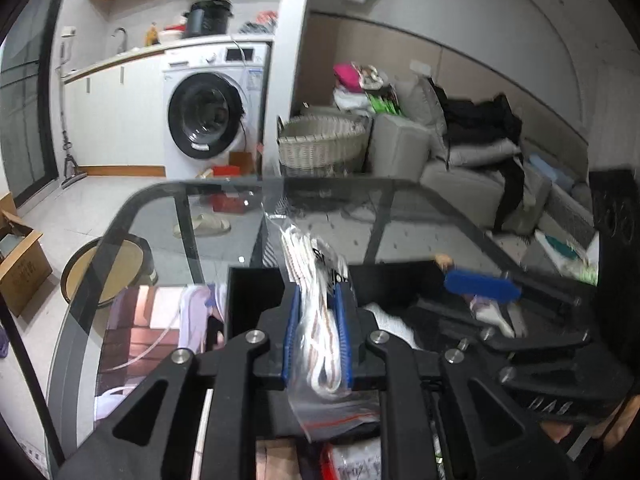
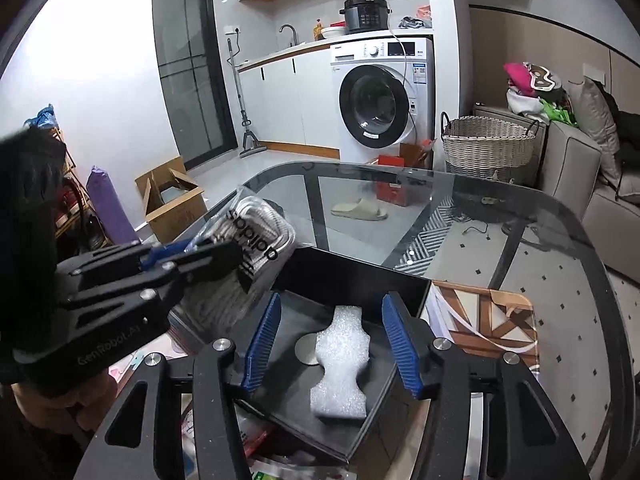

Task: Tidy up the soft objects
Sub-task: 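Lower the foam into the black box and open the right tool while the left releases the bag inside, then withdraw both tools from the box and move them back over the pile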

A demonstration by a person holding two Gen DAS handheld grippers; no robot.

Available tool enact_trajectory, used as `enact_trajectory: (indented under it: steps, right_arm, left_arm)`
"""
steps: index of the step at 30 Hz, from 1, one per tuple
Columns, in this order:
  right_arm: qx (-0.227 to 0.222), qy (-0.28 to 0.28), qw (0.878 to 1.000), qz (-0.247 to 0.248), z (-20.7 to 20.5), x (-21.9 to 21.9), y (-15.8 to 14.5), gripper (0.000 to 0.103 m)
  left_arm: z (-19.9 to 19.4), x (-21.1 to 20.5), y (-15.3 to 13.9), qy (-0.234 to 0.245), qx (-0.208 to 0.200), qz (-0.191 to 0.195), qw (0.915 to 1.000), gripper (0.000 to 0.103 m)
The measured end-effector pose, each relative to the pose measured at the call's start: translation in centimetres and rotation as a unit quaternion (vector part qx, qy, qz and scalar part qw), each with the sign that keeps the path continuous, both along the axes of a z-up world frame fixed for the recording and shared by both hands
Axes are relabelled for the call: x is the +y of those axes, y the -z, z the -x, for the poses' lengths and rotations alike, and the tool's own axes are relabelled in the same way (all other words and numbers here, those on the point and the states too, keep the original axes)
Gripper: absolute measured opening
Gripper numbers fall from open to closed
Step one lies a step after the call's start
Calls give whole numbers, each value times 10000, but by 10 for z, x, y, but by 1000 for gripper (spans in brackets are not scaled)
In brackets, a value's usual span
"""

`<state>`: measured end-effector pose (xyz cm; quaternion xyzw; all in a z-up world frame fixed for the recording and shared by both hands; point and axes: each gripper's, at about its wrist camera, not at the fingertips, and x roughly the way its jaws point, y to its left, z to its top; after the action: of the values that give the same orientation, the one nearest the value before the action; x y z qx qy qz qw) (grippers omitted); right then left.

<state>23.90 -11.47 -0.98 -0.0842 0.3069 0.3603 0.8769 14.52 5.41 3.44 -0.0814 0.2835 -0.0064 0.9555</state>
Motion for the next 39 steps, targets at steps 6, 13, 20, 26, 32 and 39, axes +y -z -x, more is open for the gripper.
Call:
enact_trajectory:
  steps: [6,13,20,26,32,39]
  right_arm:
    - [15,12,10000,-9,1,-10,-2,59]
    - [-23,35,10000,-41,3,-20,-5,65]
    - [32,-10,10000,17,9,-29,-3,73]
    - [145,-110,9998,97,18,-36,1,103]
    - [-56,-35,9998,194,32,-59,-3,103]
    - [-82,98,9993,357,51,-90,5,103]
  left_arm:
    - [-2,-1,7,-60,262,-210,9994,17]
    - [8,3,0,-130,188,-184,9996,50]
    - [19,8,-3,-250,113,-217,9994,83]
    - [40,3,-8,-213,-143,-277,9993,103]
    - [61,5,-9,-310,-34,-399,9987,103]
    - [81,6,2,-311,215,40,9993,103]
